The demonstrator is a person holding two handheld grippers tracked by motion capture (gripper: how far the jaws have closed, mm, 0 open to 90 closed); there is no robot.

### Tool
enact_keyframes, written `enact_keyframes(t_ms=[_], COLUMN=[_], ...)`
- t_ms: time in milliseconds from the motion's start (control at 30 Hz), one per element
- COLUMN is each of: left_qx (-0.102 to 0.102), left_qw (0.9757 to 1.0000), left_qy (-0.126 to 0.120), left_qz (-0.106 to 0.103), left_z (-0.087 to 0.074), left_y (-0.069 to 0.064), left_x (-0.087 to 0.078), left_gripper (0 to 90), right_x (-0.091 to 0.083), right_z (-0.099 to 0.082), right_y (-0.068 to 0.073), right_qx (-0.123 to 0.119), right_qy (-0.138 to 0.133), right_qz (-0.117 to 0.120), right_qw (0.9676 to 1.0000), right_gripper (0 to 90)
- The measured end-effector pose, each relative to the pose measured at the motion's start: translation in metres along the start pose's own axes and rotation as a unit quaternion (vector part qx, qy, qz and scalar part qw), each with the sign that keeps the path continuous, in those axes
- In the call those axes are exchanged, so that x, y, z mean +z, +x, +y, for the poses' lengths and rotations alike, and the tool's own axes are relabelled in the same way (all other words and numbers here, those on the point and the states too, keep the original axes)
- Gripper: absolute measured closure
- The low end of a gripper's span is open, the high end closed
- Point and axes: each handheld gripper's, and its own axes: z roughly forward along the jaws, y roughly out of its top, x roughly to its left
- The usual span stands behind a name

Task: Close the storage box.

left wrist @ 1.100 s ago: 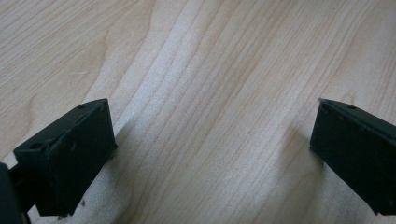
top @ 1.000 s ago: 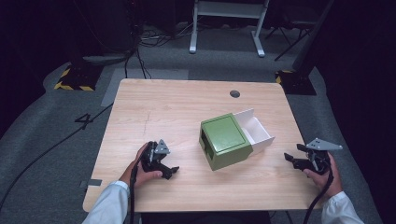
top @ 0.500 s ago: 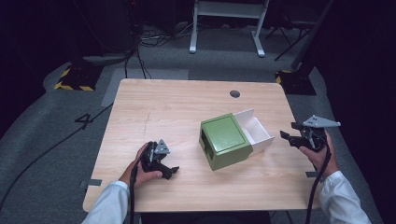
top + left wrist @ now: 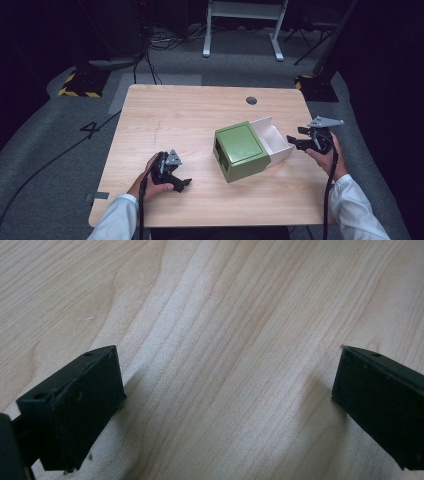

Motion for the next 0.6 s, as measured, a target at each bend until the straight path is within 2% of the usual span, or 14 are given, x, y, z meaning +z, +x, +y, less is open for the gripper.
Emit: enact_keyframes(t_ms=[33, 100, 200, 267, 333, 367, 533, 600], left_qx=[0.0, 0.0, 0.0, 0.0, 0.0, 0.001, 0.002, 0.002], left_qw=[1.0, 1.0, 1.0, 1.0, 1.0, 1.0, 1.0, 1.0], left_qy=[0.0, 0.0, 0.0, 0.0, 0.0, 0.0, 0.0, 0.0], left_qz=[0.0, 0.0, 0.0, 0.0, 0.0, -0.001, -0.002, -0.002], left_z=[0.0, 0.0, 0.0, 0.0, 0.0, 0.0, 0.0, 0.0], left_y=[0.0, 0.0, 0.0, 0.0, 0.0, 0.0, 0.0, 0.0], left_x=[0.0, 0.0, 0.0, 0.0, 0.0, 0.0, 0.0, 0.0], left_gripper=[0.3, 0.3, 0.3, 0.3, 0.3, 0.3, 0.3, 0.3], right_x=[0.004, 0.008, 0.01, 0.012, 0.014, 0.016, 0.018, 0.02], right_z=[-0.001, -0.002, -0.004, -0.005, -0.006, -0.007, -0.006, -0.004], right_y=[0.0, 0.002, 0.001, 0.0, -0.002, -0.004, -0.004, 0.0], right_qx=[0.007, 0.008, 0.012, 0.022, 0.034, 0.04, 0.041, 0.032], right_qy=[0.004, 0.01, 0.005, 0.004, 0.004, 0.003, 0.004, 0.008], right_qz=[0.011, 0.016, 0.019, 0.023, 0.033, 0.047, 0.064, 0.078], right_qw=[0.9999, 0.9998, 0.9997, 0.9995, 0.9989, 0.9981, 0.9971, 0.9964], right_gripper=[36.0, 36.3, 37.2, 37.2, 37.5, 38.2, 41.6, 44.7])
